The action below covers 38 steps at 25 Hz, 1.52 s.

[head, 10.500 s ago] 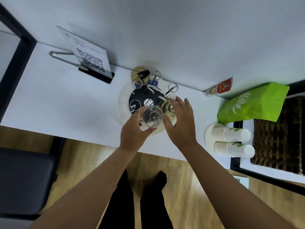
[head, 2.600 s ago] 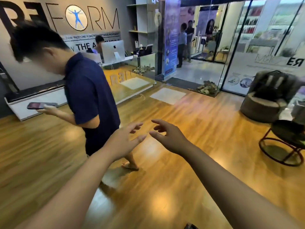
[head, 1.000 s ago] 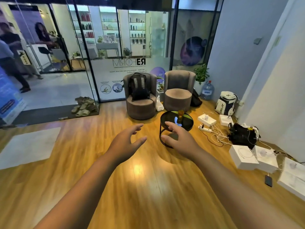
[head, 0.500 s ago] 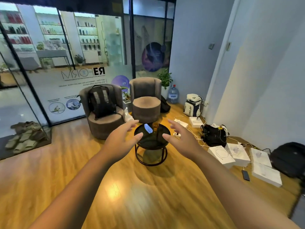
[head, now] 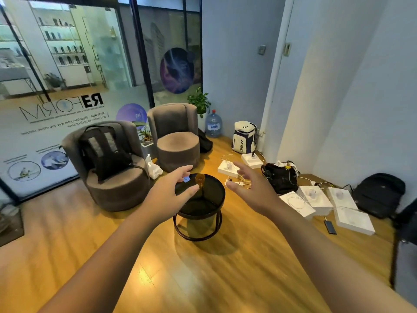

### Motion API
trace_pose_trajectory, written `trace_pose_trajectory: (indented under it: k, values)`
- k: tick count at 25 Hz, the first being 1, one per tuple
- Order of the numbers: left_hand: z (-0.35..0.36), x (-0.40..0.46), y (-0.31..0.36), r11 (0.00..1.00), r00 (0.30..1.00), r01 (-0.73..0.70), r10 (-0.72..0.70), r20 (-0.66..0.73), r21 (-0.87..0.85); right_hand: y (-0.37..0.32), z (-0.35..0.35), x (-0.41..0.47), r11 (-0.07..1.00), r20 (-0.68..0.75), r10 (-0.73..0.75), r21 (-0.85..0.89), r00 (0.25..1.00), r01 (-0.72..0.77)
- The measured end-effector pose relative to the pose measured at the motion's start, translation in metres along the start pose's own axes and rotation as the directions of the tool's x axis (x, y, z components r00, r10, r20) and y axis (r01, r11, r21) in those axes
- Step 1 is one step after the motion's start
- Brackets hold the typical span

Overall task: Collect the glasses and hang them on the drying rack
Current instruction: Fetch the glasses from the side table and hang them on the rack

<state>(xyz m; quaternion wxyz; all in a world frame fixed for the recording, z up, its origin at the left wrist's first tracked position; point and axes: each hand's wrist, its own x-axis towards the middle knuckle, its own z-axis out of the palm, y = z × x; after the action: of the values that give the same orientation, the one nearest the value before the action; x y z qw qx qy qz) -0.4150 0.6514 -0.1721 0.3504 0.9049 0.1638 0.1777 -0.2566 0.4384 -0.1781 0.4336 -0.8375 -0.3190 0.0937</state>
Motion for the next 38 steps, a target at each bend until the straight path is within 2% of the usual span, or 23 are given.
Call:
trace_pose_trajectory:
  k: [7,12,18,25,30,38]
  values:
    - [0.003,0.143,-0.061,0.998,0.999,0.034,-0.035,0.019,0.052,0.028,0.026,0.161,1.000,0.051,0.005,-0.014,0.999,-0.004]
    - [0.010,0.252,-0.088,0.996,0.996,0.087,-0.087,0.010,0.019,0.047,0.034,0.275,1.000,0.078,0.021,-0.003,0.997,-0.021]
    - [0.050,0.346,-0.135,0.993,0.994,0.068,-0.075,0.077,0.101,0.086,0.060,0.359,0.991,0.108,0.129,0.002,0.986,-0.130]
    - [0.088,0.445,-0.209,0.990,0.973,0.081,-0.104,0.208,0.115,0.128,0.101,0.438,0.981,0.150,0.192,-0.028,0.970,-0.190]
    - [0.104,0.520,-0.276,0.989,0.947,0.078,-0.112,0.302,0.124,0.158,0.142,0.497,0.952,0.184,0.302,-0.100,0.935,-0.288]
    - [0.139,0.634,-0.397,0.994,0.864,0.026,-0.077,0.498,0.109,0.187,0.224,0.605,0.857,0.110,0.513,-0.119,0.851,-0.501]
